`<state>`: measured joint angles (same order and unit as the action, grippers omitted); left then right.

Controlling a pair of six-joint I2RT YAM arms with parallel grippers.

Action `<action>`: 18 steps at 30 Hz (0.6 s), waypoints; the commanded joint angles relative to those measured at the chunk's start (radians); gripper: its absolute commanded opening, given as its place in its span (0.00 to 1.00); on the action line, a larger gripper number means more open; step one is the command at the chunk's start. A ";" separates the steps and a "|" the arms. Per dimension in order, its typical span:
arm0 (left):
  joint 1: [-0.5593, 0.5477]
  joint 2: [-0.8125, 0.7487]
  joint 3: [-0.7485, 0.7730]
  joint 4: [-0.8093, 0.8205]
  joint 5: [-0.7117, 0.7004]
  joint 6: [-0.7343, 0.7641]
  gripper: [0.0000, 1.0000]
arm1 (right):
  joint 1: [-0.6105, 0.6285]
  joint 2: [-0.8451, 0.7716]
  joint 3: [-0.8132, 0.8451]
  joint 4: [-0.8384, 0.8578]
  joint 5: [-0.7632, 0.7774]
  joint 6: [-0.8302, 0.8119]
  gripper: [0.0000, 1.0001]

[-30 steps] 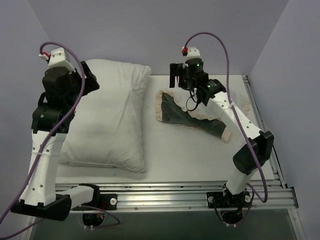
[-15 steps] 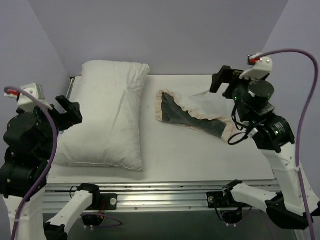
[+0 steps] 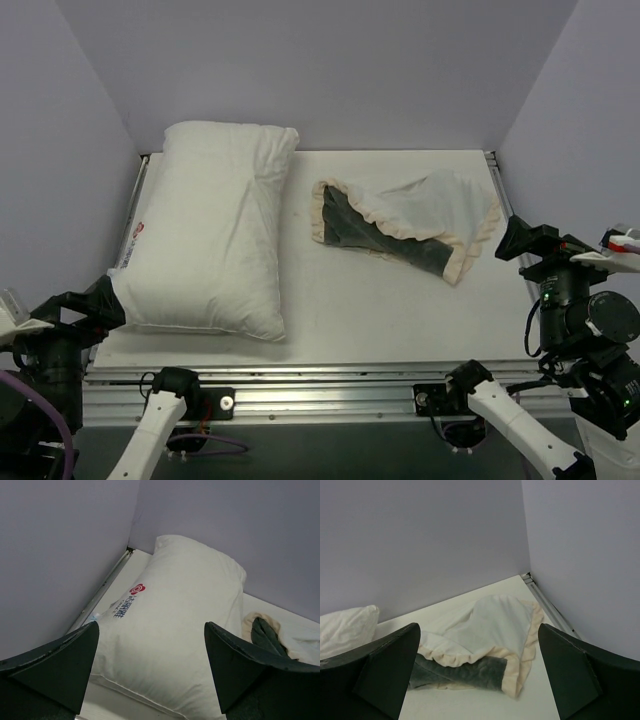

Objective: Remove the pillowcase from the pillow

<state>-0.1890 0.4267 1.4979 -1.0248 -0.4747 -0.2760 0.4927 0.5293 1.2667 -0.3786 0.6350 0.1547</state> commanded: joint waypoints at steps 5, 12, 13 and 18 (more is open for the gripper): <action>-0.044 -0.081 -0.137 -0.115 -0.081 -0.072 0.94 | 0.004 -0.159 -0.127 0.061 0.072 -0.040 1.00; -0.058 -0.117 -0.192 -0.155 -0.076 -0.101 0.94 | 0.004 -0.213 -0.191 0.104 0.078 -0.050 1.00; -0.058 -0.118 -0.195 -0.156 -0.071 -0.101 0.94 | 0.004 -0.212 -0.200 0.109 0.081 -0.050 1.00; -0.058 -0.121 -0.203 -0.150 -0.079 -0.103 0.94 | 0.004 -0.195 -0.227 0.141 0.077 -0.046 1.00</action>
<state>-0.2428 0.3088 1.2980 -1.1740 -0.5392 -0.3649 0.4927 0.3088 1.0515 -0.3183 0.6884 0.1249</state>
